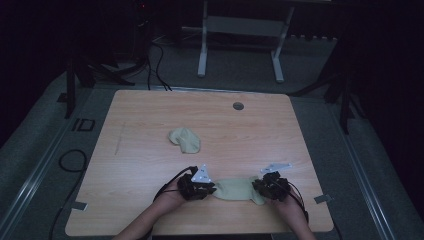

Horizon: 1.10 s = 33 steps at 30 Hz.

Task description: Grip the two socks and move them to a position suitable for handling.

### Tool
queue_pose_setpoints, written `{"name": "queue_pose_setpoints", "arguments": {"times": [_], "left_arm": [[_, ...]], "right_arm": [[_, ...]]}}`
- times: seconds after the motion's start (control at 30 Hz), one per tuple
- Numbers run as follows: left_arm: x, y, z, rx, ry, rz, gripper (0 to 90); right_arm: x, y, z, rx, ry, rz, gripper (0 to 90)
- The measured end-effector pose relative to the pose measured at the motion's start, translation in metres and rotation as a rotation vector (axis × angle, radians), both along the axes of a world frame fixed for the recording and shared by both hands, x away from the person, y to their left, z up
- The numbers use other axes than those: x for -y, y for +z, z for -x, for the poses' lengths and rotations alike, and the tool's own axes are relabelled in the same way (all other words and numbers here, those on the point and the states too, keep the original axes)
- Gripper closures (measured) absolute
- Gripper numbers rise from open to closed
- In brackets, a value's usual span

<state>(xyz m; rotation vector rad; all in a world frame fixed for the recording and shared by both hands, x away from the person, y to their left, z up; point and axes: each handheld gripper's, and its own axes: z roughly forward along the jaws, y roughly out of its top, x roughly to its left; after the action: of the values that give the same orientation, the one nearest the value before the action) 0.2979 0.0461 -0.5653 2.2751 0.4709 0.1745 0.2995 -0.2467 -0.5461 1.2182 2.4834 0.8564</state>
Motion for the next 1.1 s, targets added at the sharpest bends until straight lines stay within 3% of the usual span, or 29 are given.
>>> {"name": "queue_pose_setpoints", "arguments": {"times": [0.07,0.17,0.33,0.57,0.73,0.87,1.0,1.1], "left_arm": [[-0.004,0.004,0.002,-0.010,0.025,0.014,58.2],[-0.013,0.012,0.006,0.003,0.057,0.039,50.6],[-0.033,0.014,0.013,-0.001,0.100,0.064,50.4],[-0.070,0.011,0.022,-0.021,0.170,0.081,46.6],[-0.093,0.007,0.026,-0.033,0.232,0.107,46.7],[-0.108,0.002,0.031,-0.032,0.272,0.109,48.4],[-0.121,-0.004,0.040,-0.032,0.318,0.124,48.4],[-0.129,-0.004,0.042,-0.042,0.348,0.137,48.4]], "right_arm": [[-0.001,0.006,0.001,0.008,0.004,-0.016,73.4],[-0.004,0.014,0.000,0.031,0.014,-0.014,67.2],[-0.014,0.024,-0.009,0.039,0.038,-0.013,55.1],[-0.047,0.033,-0.030,0.041,0.093,-0.017,47.5],[-0.075,0.038,-0.049,0.045,0.129,-0.002,46.7],[-0.106,0.046,-0.071,0.047,0.155,-0.019,45.2],[-0.125,0.052,-0.083,0.042,0.180,-0.035,45.3],[-0.146,0.057,-0.093,0.054,0.209,-0.018,45.3]]}}
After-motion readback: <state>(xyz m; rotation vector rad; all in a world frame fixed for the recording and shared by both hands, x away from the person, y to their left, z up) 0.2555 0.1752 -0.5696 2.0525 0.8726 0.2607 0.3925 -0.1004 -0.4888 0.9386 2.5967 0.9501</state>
